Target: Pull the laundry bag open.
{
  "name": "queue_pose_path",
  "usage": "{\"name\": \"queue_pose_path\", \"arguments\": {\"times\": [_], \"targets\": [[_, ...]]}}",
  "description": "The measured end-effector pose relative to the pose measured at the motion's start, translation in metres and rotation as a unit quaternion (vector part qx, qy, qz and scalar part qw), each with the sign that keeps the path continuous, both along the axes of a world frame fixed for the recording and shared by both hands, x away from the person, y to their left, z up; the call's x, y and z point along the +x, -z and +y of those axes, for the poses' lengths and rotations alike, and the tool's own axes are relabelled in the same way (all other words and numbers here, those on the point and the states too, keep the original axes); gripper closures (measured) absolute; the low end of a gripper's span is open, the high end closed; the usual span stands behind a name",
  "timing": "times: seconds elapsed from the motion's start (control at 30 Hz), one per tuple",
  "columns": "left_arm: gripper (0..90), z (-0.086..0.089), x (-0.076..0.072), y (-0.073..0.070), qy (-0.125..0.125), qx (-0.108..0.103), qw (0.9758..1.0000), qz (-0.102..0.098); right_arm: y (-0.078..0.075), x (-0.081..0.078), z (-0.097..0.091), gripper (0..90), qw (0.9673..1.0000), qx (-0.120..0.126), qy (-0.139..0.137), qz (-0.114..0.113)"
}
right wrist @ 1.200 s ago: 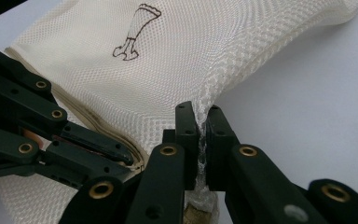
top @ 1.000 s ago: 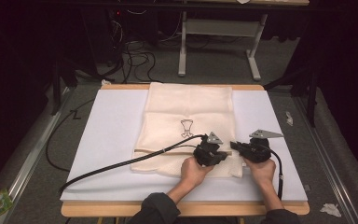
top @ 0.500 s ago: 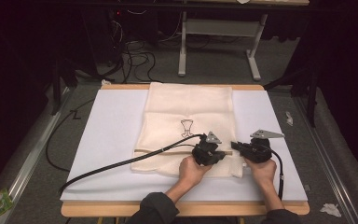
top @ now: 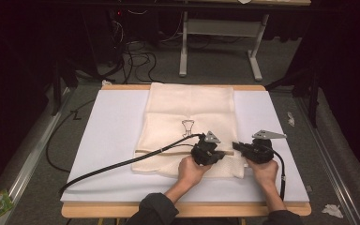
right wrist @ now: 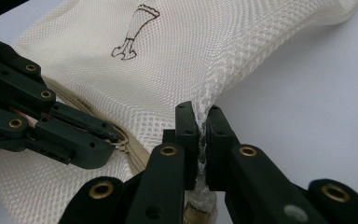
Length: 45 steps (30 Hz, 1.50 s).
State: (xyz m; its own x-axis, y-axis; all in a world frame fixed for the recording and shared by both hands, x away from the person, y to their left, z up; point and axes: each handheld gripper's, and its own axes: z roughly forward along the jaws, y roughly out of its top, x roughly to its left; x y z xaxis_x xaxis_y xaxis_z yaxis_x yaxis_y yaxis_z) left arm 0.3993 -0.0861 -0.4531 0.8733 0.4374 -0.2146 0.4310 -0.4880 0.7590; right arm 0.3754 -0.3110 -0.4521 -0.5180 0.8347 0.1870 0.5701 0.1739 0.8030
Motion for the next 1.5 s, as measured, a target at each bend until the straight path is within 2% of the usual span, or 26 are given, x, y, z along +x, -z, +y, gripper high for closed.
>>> {"name": "queue_pose_path", "arguments": {"times": [0.13,0.3,0.43,0.67,1.5], "targets": [[86.9,0.004,0.002,0.000,-0.001,-0.001,1.0000,0.005,0.000,0.000,0.000,87.5,1.0000,0.003,-0.001,0.003],[86.9,0.005,0.001,0.000,-0.001,0.003,1.0000,-0.002,0.001,0.001,0.000,87.4,1.0000,0.004,-0.002,0.003],[86.9,0.007,0.001,-0.001,-0.003,-0.006,1.0000,0.001,0.000,0.001,0.000,87.5,1.0000,-0.005,-0.005,0.001],[86.9,0.012,0.002,0.001,-0.008,-0.007,0.9999,0.002,0.000,0.002,0.001,87.5,1.0000,-0.008,-0.005,0.002],[86.8,0.025,0.005,-0.001,-0.017,-0.019,0.9997,0.005,0.000,0.004,0.002,87.5,1.0000,-0.005,-0.003,0.001]]}}
